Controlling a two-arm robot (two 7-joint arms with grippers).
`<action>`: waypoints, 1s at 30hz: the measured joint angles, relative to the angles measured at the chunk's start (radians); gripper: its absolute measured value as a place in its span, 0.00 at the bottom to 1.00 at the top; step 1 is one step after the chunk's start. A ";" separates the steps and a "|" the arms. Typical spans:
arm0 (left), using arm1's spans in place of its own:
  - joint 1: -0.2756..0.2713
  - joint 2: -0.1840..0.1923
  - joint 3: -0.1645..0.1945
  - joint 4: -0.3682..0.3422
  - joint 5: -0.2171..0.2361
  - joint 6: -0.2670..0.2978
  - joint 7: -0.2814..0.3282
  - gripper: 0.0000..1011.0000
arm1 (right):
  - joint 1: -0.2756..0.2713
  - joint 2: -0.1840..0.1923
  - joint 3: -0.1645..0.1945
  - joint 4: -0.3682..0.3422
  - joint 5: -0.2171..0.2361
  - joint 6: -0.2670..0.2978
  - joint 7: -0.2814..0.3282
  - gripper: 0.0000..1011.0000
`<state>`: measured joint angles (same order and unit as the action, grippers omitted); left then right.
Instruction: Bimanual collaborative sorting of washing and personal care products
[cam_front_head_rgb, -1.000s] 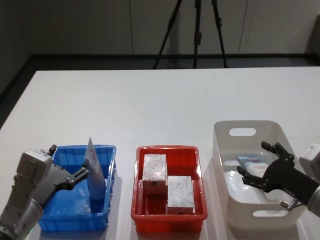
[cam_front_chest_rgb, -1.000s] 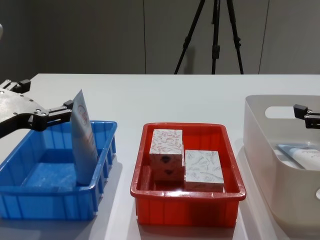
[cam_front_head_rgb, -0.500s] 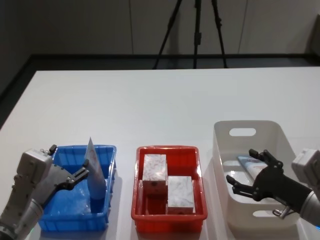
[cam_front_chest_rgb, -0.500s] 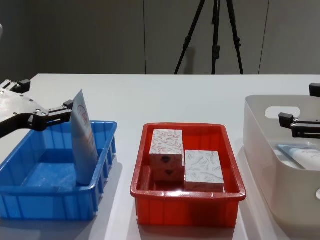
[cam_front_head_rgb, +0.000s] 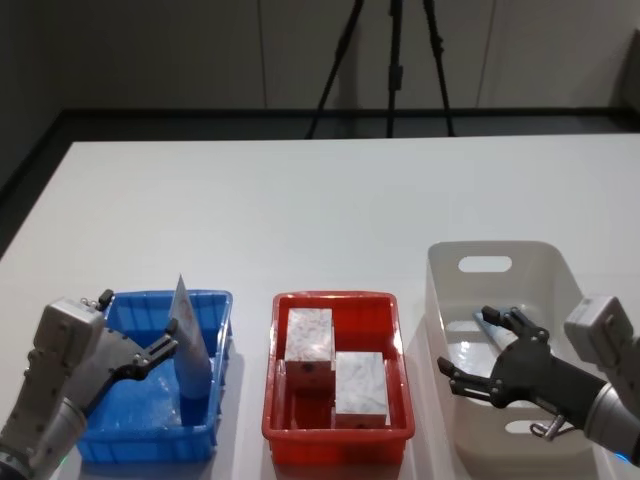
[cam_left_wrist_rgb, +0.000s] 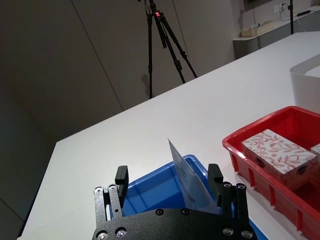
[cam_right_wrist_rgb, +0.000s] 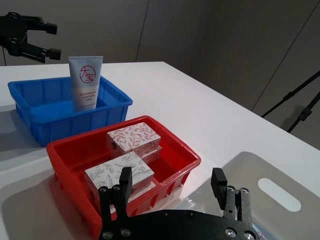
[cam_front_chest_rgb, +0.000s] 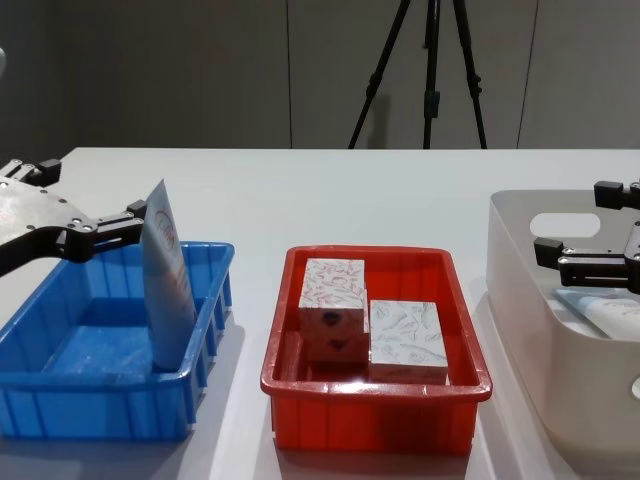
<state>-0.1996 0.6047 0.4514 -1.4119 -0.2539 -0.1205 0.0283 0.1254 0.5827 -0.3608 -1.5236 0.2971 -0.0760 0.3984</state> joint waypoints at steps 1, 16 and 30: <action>0.000 0.000 0.000 0.000 0.000 0.000 0.000 0.99 | 0.001 -0.002 0.000 0.000 -0.001 0.003 0.002 0.99; 0.000 0.000 0.000 0.000 0.000 0.000 0.000 0.99 | 0.004 -0.060 0.009 -0.002 0.001 0.106 0.017 0.99; 0.000 0.000 0.000 0.000 0.000 0.000 0.000 0.99 | -0.032 -0.114 0.036 -0.036 0.010 0.202 -0.031 0.99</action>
<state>-0.1996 0.6047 0.4514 -1.4120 -0.2539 -0.1205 0.0283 0.0938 0.4691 -0.3245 -1.5599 0.3071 0.1265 0.3676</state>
